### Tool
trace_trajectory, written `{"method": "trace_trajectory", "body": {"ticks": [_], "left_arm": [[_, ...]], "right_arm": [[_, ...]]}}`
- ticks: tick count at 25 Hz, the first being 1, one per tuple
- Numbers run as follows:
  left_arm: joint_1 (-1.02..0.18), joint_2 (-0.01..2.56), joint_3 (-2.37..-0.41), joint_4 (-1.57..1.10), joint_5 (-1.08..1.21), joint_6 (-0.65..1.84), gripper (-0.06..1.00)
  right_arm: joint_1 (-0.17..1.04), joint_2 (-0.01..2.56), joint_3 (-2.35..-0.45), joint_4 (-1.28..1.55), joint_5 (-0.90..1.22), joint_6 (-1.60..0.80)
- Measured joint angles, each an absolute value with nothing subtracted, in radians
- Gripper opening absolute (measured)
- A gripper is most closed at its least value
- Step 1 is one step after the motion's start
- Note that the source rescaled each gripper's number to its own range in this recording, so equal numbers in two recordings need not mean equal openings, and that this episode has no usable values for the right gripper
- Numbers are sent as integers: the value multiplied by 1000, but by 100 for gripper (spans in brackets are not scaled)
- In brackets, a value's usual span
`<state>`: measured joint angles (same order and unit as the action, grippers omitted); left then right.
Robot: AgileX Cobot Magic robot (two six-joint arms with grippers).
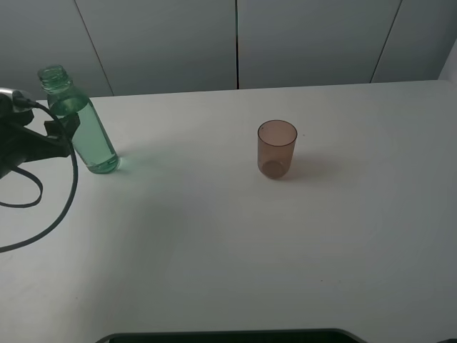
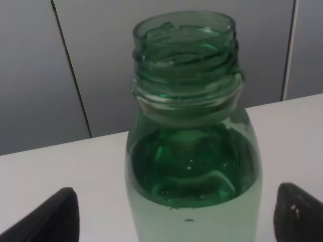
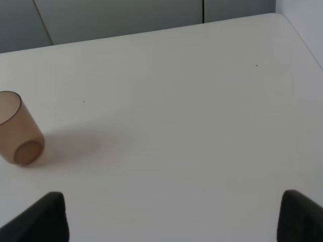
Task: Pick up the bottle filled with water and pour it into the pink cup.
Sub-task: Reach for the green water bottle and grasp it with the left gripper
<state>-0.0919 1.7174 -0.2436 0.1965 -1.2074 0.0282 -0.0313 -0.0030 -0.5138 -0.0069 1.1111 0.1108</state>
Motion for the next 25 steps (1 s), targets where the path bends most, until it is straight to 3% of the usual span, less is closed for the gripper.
{"method": "trace_trajectory", "body": {"ticks": [25], "left_arm": [[-92,1960,-454,296,-1207,9,96]], "right_arm": [[-31,-3,-514,-7,1111,111]]}}
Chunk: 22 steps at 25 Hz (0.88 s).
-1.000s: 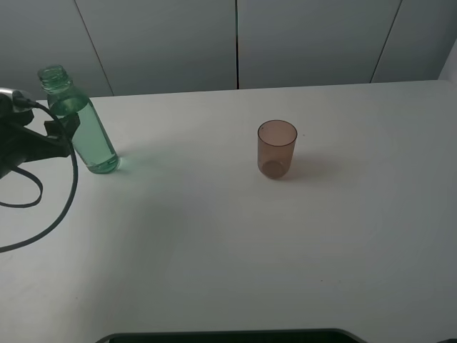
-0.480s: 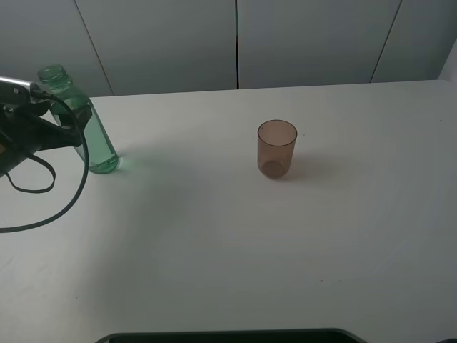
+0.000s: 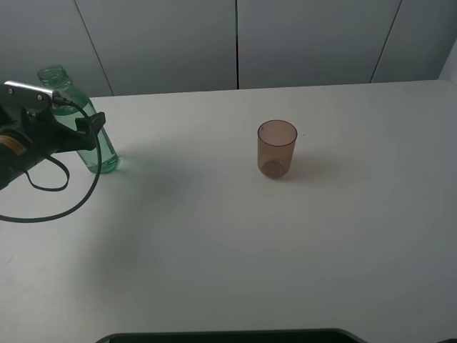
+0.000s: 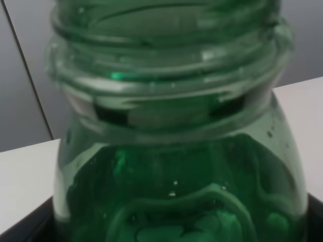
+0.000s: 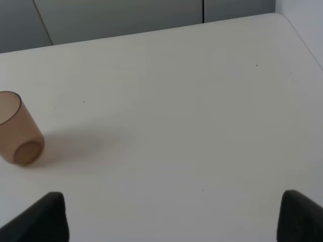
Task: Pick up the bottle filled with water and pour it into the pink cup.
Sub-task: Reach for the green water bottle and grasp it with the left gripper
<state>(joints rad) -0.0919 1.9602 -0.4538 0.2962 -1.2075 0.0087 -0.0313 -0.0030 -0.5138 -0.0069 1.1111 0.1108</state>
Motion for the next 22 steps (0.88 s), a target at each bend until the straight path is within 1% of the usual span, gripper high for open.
{"method": "trace_trajectory", "body": {"ticks": [13,14,15,17,18,22], "left_arm": [[-92,1987,-504,379,-1208,-22,95],[-92,1987,-504,383,-1210,-22,86],[-92,1987,-504,384,-1212,-22,71],[-92,1987,-504,390,-1214,-22,0],[-92,1987,-504,390,-1214,-22,3],[-92,1987,-504,395,-1214,-22,3]], "right_arm": [[-31,-3,-514,-7,1111,111],[-31,-3,-514,-7,1111,111],[-31,-3,-514,-7,1111,111],[-31,-3,-514,-7,1111,111],[-31,-3,-514,-7,1111,111],[-31,-3,-514,-7,1111,111]]}}
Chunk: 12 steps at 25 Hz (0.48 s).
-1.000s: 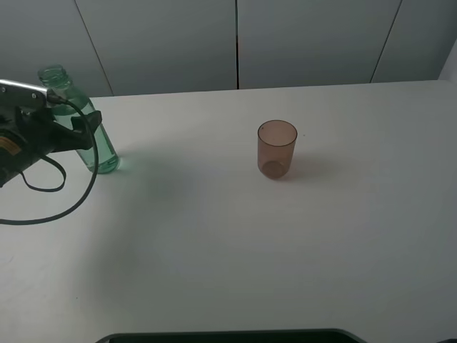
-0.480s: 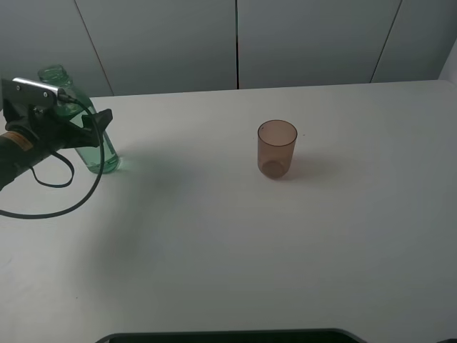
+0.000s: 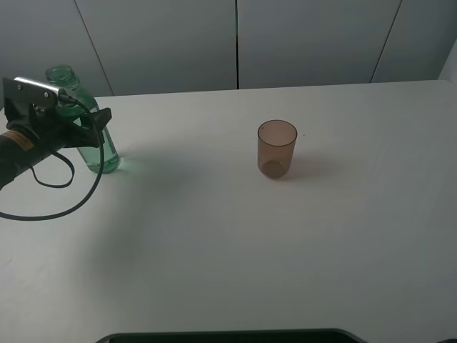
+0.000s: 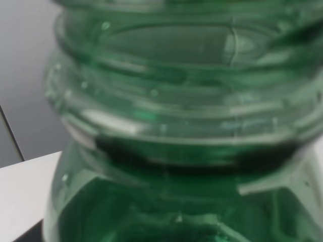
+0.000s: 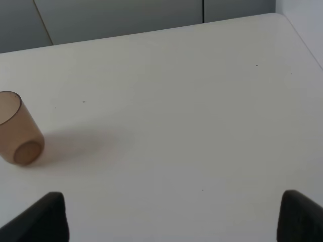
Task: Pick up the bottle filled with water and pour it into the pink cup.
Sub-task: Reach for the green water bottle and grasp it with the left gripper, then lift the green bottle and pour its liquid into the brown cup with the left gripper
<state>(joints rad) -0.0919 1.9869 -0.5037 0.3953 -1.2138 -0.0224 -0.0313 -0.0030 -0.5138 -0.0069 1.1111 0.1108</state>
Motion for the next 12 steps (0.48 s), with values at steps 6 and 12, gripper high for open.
{"method": "trace_trajectory", "body": {"ticks": [6,12], "left_arm": [[-92,1987,-504,407,-1214,-19,3],[-92,1987,-505,429,-1214,-17,3]], "right_arm": [[-31,-3,-514,-7,1111,111],[-31,-3,-514,-7,1111,111]]}}
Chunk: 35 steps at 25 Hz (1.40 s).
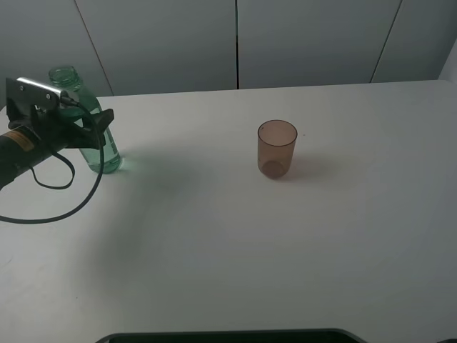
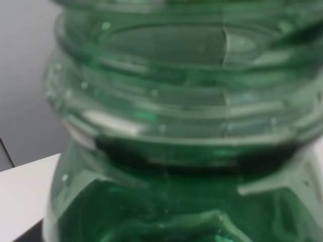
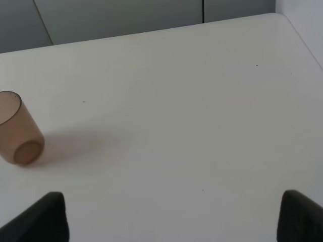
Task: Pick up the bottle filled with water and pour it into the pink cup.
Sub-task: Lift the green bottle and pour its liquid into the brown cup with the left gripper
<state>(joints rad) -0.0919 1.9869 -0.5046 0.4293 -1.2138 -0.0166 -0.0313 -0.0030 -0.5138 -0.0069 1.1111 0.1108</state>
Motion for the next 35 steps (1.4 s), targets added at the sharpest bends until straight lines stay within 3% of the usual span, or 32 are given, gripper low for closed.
{"method": "trace_trajectory", "body": {"ticks": [9,21,29,35], "left_arm": [[-92,1987,-505,445,-1216,-21,3],[-92,1885,-510,481,-1141,-257,2],[-92,1872,-671,694,-1057,-464,2],[-126,1872,-812,761,-910,-487,2]], "right_arm": [[-31,-3,-514,-7,1111,111],[-31,-3,-514,-7,1111,111],[-31,-3,-514,-7,1111,111],[-31,-3,-514,-7,1111,111]]}}
